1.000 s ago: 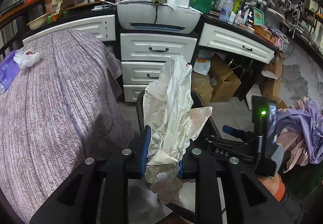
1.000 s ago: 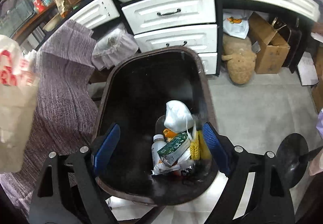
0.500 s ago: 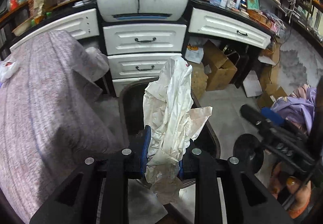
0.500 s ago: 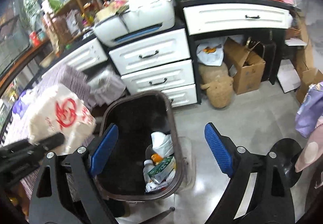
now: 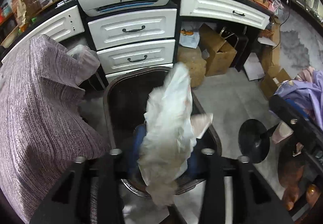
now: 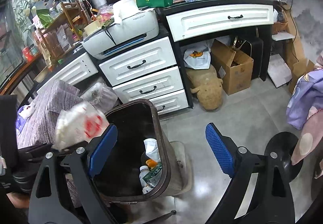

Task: Collect trash
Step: 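Lower the white-red plastic bag into the bin and open the left tool, then move both tools back toward the table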

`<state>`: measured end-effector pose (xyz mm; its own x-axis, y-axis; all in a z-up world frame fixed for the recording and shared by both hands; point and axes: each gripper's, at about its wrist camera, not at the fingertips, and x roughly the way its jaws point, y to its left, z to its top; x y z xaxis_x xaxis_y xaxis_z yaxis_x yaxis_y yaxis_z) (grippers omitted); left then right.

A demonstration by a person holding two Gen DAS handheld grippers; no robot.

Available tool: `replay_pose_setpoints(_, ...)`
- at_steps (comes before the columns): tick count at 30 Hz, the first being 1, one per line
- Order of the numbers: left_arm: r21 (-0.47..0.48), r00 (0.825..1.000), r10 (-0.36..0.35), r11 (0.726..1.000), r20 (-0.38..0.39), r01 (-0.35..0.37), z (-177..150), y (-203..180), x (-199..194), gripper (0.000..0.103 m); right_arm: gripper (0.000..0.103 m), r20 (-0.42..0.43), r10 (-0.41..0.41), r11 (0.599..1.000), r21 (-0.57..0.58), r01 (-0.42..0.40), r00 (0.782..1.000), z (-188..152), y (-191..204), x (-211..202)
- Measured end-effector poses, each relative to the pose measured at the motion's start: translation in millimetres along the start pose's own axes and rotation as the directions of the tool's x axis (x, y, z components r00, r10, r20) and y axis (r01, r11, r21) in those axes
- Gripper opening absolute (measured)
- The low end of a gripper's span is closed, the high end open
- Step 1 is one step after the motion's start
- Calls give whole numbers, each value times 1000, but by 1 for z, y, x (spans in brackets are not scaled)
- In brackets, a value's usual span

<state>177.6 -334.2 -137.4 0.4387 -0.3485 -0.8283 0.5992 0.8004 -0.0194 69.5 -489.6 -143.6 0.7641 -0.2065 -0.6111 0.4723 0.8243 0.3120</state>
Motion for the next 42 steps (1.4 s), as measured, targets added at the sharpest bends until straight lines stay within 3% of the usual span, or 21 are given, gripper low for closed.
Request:
replay_pose_setpoints(1, -7, 1000, 2, 1000, 3, -2, -1, 1, 1, 71, 88, 2, 2, 1000, 1, -2, 1000, -1, 0, -1)
replay_pose_setpoints(7, -7, 1000, 6, 1000, 11, -6, -6, 2, -3, 88, 89, 0, 11, 1000, 12, -11, 1000, -2, 0, -2)
replay_pose_setpoints(16, -44, 999, -10, 999, 38, 12, -10, 12, -24, 93, 89, -12, 19, 1000, 15, -19, 1000, -3, 3, -1)
replay_pose_setpoints(31, -39, 989, 38, 999, 140, -33, -22, 29, -78, 97, 90, -15, 62, 997, -39, -62, 998, 1, 26, -7)
replay_pose_setpoints(37, -31, 981, 81, 997, 176, -76, -30, 45, -101, 97, 93, -11, 116, 986, -118, -116, 993, 6, 59, -14)
replay_pose_setpoints(42, -76, 974, 110, 992, 197, -97, -36, 73, -122, 97, 94, -36, 198, 955, -220, -201, 980, 13, 112, -14)
